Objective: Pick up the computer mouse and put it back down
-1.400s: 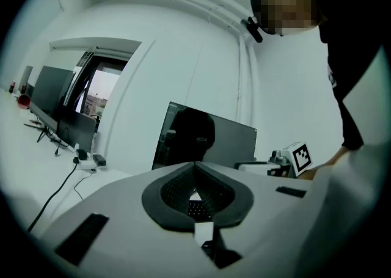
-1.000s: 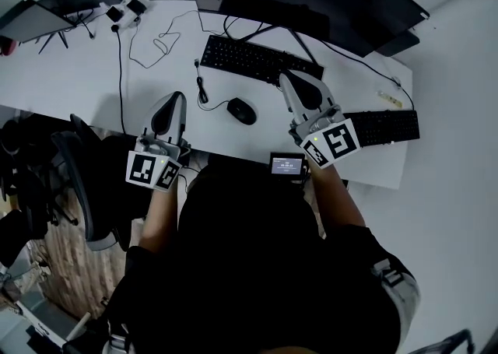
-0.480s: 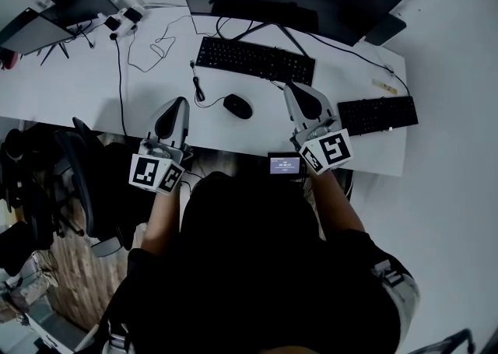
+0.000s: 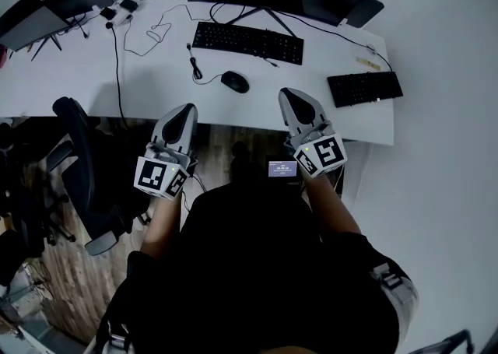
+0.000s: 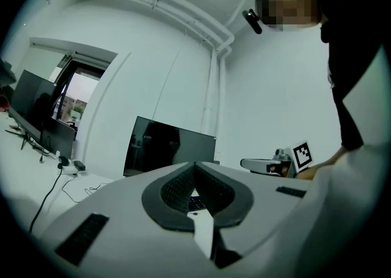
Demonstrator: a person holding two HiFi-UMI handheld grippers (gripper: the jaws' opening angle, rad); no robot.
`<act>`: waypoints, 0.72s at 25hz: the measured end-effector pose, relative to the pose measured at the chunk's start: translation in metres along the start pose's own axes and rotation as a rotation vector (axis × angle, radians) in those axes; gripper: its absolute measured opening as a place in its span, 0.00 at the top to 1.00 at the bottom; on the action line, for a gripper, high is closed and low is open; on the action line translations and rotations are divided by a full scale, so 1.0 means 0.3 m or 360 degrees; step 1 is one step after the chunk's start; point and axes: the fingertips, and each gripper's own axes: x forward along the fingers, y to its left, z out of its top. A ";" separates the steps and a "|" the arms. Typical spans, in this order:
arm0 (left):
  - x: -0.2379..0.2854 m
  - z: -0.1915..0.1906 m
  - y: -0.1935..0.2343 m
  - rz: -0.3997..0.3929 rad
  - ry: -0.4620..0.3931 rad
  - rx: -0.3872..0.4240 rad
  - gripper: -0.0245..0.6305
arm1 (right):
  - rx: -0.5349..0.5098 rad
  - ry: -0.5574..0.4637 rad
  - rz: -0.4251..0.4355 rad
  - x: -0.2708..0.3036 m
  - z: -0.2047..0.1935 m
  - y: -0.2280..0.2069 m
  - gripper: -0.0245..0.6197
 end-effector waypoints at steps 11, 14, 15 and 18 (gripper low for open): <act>-0.402 -0.188 -0.226 -0.0033 0.0103 0.0046 0.97 | -0.0010 0.0148 -0.0050 -0.359 -0.117 0.343 0.96; -0.452 -0.184 -0.255 -0.0016 0.0088 -0.0002 0.97 | -0.0002 0.0166 -0.0067 -0.410 -0.122 0.351 0.96; -0.462 -0.178 -0.258 -0.0009 0.0083 -0.0029 0.97 | 0.0005 0.0165 -0.0061 -0.414 -0.121 0.352 0.96; -0.492 -0.156 -0.270 0.0020 0.0071 -0.0081 0.97 | 0.0022 0.0141 -0.0029 -0.424 -0.108 0.360 0.96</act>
